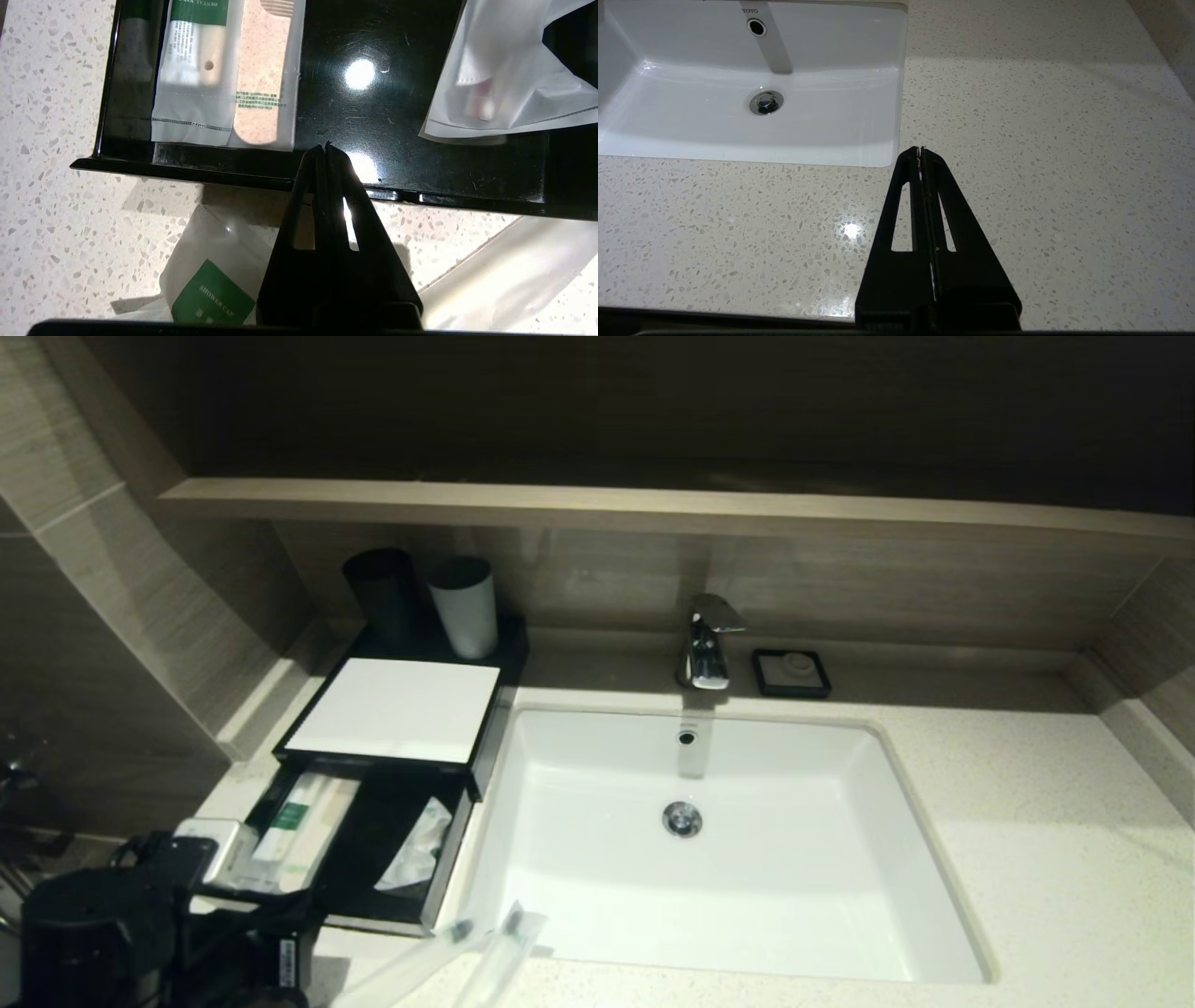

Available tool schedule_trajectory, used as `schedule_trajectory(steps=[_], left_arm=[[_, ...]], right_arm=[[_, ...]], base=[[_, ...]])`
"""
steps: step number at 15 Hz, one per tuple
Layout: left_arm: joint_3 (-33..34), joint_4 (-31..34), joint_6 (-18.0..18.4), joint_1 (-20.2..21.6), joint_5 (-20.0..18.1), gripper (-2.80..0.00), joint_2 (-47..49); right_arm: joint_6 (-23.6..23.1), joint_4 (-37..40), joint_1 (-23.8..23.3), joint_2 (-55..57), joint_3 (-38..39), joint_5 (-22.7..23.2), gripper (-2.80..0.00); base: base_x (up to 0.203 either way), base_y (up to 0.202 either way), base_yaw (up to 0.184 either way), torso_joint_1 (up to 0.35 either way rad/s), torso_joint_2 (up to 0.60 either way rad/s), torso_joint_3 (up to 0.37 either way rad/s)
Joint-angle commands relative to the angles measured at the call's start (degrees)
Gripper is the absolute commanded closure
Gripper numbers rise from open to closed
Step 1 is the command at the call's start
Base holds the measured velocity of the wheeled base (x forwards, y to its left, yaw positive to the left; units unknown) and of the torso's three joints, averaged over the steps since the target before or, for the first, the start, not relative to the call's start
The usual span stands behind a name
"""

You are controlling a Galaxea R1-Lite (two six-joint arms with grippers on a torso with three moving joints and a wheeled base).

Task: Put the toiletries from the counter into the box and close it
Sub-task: Open the drawer

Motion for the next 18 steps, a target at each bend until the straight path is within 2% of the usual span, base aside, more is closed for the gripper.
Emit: schedule_trajectory(steps=[1,5,9,14,16,18], left_arm=[[-0.01,0.62,-0.08,0.01,0.15,0.0,-2.33],[-0.01,3.75,-0.34,0.01,0.13,0.0,-4.71],[-0.51,3.98,-1.01,0.01,0.15,0.0,-5.84],[-2.73,5.64,-0.92,0.06,0.49,0.0,-13.37],[-6.01,12.73,-0.79,0.08,0.56,0.0,-20.17],[-12.11,28.02,-0.9,0.03,0.03,0.0,-28.35]], right_arm=[[-0.02,0.01,0.01,0.05,0.01,0.0,0.0],[-0.02,0.01,0.01,0.05,0.01,0.0,0.0],[-0.02,0.01,0.01,0.05,0.01,0.0,0.0],[-0.02,0.01,0.01,0.05,0.01,0.0,0.0],[-0.02,0.01,0.01,0.05,0.01,0.0,0.0],[-0.02,0.01,0.01,0.05,0.01,0.0,0.0]], base=[[0.0,0.0,0.0,0.0,0.0,0.0],[0.0,0.0,0.0,0.0,0.0,0.0],[0.0,0.0,0.0,0.0,0.0,0.0],[0.0,0.0,0.0,0.0,0.0,0.0],[0.0,0.0,0.0,0.0,0.0,0.0],[0.0,0.0,0.0,0.0,0.0,0.0]])
